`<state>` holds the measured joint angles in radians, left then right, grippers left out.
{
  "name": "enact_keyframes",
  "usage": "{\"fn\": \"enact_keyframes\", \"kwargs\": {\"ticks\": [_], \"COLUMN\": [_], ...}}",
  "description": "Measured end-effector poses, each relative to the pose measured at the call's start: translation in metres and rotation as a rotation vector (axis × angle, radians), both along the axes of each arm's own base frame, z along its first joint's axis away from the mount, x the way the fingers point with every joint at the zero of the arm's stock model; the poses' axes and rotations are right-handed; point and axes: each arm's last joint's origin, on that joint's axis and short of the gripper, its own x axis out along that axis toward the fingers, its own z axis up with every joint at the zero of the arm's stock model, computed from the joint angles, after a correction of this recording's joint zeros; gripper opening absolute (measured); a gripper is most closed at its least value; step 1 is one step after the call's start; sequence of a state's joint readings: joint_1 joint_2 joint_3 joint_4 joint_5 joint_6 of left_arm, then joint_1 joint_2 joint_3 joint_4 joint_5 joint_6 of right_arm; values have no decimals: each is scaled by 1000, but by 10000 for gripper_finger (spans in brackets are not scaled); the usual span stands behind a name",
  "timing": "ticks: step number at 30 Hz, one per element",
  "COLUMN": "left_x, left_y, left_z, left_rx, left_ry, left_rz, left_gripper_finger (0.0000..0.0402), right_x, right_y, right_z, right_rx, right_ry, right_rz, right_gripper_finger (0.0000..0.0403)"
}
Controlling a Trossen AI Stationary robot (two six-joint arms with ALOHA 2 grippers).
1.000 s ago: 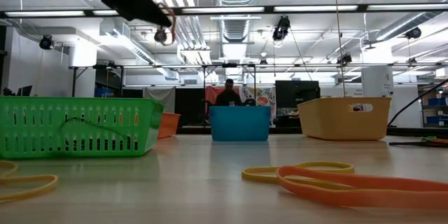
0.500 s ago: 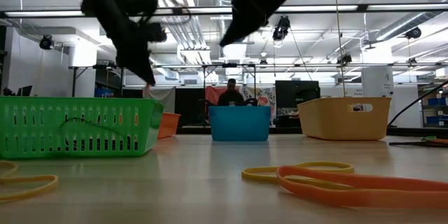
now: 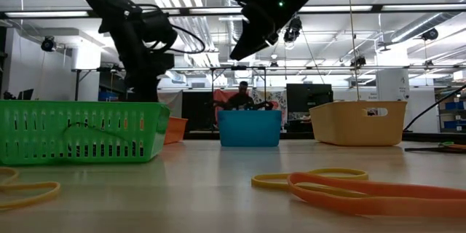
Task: Sort rubber bands into baskets
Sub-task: Put the orange rubberband into the orange bin
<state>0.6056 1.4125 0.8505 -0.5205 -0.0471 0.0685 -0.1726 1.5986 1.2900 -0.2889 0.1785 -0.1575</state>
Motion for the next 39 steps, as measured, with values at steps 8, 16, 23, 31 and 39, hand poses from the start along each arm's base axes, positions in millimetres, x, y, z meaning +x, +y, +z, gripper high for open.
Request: {"fn": "enact_keyframes", "kwargs": {"ticks": [8, 16, 23, 31, 39], "left_x": [-1, -1, 5, 13, 6], "left_y": [1, -4, -28, -73, -109], "left_z": [-2, 9, 35, 76, 100], "left_rx": [18, 17, 57, 197, 260], "left_ry": [20, -42, -190, -427, -557], "left_rz": [14, -11, -88, -317, -488], "left_gripper_finger": [88, 138, 129, 117, 116], "right_x": [-5, -24, -47, -76, -120], "right_y": [3, 20, 45, 81, 101], "right_z": [6, 5, 2, -3, -26], "right_rx": [105, 260, 435, 515, 655], "right_ry": [63, 295, 468, 523, 525], "right_rz": [-71, -37, -61, -152, -445], "right_gripper_finger": [206, 206, 206, 206, 206]}}
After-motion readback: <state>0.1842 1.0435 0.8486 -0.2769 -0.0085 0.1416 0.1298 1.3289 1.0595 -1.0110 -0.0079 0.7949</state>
